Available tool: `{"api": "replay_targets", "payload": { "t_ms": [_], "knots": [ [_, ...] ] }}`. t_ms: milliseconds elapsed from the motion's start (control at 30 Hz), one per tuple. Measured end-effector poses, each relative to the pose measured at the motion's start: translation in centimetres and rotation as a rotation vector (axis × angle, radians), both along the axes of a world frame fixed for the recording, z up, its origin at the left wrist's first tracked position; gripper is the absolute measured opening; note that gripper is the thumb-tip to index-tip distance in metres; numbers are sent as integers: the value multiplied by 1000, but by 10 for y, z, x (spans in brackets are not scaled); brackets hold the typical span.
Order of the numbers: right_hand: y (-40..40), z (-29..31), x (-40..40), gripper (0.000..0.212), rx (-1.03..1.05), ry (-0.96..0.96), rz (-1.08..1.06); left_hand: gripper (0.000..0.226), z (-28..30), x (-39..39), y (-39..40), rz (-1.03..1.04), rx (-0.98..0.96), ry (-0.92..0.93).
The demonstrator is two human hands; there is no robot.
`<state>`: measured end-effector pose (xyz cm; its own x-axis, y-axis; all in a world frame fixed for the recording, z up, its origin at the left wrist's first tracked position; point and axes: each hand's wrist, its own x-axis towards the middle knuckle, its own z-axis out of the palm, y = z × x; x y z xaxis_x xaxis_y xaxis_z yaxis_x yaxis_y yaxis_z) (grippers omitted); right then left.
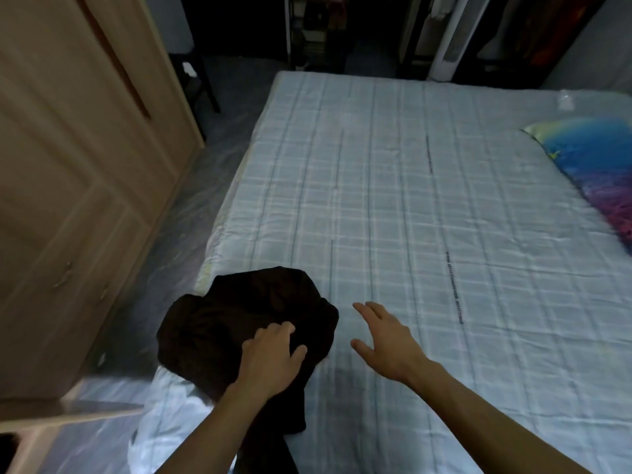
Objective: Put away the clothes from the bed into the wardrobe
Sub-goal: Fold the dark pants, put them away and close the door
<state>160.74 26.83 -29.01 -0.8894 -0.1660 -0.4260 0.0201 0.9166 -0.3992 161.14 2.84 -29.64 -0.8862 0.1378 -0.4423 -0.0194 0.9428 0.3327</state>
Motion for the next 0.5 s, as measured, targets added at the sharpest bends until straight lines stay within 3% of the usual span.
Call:
{"api": "replay_targets", "payload": {
  "t_ms": [300, 500],
  "knots": [
    [5, -80, -67, 76, -144, -161, 109, 68, -42, -21, 34, 121, -97, -177],
    [5, -146, -88, 83, -199, -199, 214, 78, -83, -35, 54, 87, -223, -196]
  ]
}}
